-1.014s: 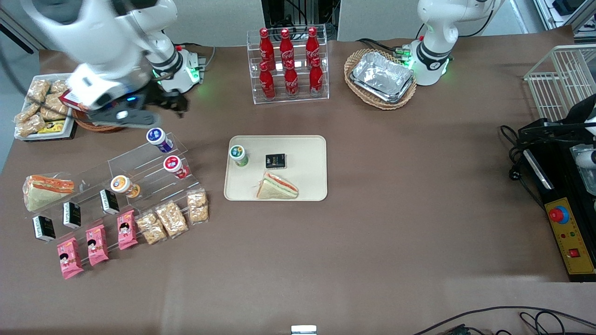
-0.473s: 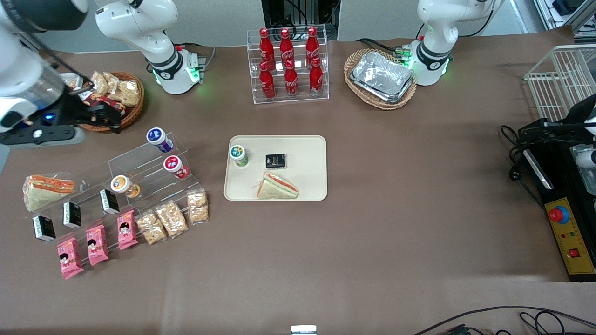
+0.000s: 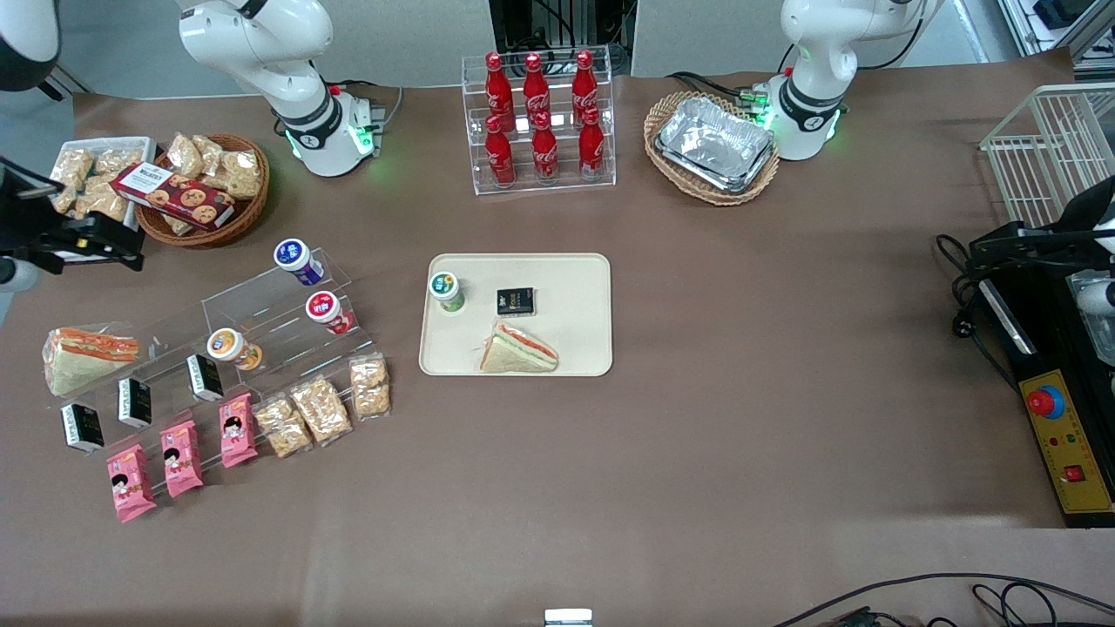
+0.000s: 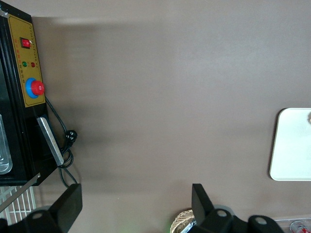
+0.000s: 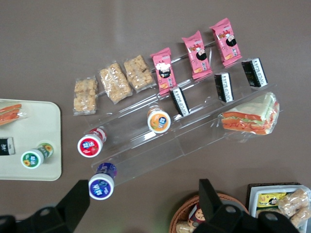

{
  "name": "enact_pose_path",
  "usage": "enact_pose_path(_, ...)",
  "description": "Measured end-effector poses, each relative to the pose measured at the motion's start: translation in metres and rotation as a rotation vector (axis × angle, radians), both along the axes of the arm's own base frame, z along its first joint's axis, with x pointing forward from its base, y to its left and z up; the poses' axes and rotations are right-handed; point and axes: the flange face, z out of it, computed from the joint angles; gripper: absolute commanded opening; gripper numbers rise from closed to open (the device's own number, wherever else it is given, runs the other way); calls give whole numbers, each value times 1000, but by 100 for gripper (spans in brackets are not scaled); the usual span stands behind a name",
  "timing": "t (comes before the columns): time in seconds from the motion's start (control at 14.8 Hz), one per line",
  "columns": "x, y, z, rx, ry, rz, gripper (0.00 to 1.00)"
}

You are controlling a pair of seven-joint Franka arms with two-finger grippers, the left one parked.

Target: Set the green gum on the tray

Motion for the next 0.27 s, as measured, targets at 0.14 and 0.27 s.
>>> enact_pose_path(0.14, 1, -11, -1, 3, -3, -8, 100)
enact_pose_path(0.27, 1, -18, -2, 23, -3, -23, 100)
